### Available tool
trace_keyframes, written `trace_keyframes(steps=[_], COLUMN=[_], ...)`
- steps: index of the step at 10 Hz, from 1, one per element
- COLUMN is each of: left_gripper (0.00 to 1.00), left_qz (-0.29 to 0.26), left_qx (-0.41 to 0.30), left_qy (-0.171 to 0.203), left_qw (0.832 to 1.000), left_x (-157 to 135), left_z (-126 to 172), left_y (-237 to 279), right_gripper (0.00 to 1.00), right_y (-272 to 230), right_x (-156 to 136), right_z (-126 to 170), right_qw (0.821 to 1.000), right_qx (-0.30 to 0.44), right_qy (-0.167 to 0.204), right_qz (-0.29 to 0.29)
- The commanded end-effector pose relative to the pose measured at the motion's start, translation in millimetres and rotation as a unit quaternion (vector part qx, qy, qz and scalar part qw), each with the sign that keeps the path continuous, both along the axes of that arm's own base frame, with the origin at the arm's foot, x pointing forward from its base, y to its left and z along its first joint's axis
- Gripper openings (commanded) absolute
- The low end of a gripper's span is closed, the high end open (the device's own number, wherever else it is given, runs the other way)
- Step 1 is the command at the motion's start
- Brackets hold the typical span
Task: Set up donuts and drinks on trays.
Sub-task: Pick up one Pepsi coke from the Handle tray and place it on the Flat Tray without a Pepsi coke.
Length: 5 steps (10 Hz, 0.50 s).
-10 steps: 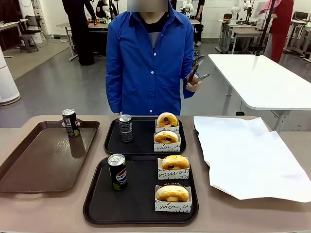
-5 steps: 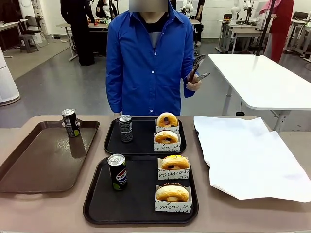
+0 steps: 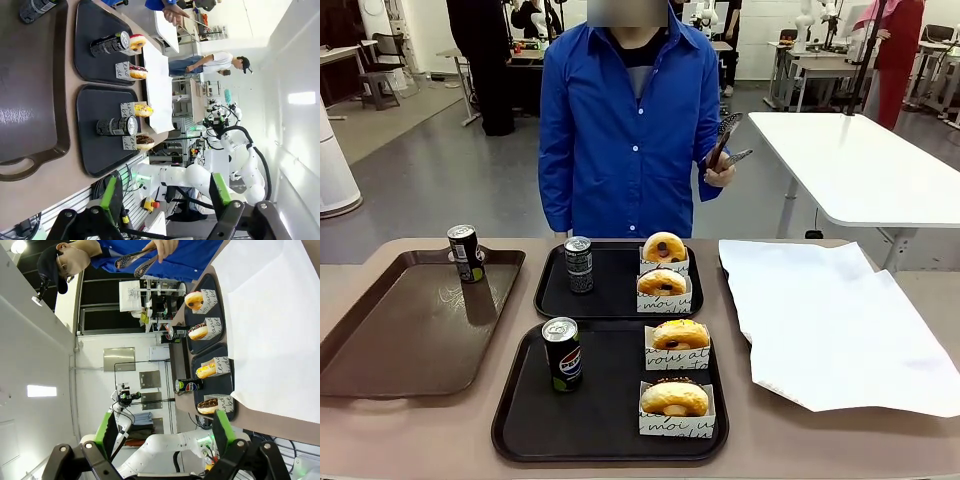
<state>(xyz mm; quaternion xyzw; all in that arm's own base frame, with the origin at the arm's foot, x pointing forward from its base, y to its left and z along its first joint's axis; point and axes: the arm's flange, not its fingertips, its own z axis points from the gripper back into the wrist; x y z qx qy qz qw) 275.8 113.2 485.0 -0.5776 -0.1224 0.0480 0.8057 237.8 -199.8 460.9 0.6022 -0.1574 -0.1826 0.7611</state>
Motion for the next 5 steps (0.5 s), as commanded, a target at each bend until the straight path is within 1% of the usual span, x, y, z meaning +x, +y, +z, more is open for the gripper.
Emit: trace_keyframes(steps=[1, 5], left_gripper=[0.91, 0.91], left_qz=[0.005, 0.005], left_qx=[-0.002, -0.002], left_qy=[-0.001, -0.001], left_qw=[1.0, 1.0], left_x=[1.3, 1.3], left_z=[-0.2, -0.2], left_y=[0.8, 0.8], right_gripper=[1.0, 1.0], right_y=[0.0, 0.0], right_x=[-0.2, -0.2], right_z=[0.3, 0.3], right_qw=[1.0, 1.0], right_qx=[0.006, 0.006], right_qy=[-0.007, -0.007], right_qz=[0.002, 0.002])
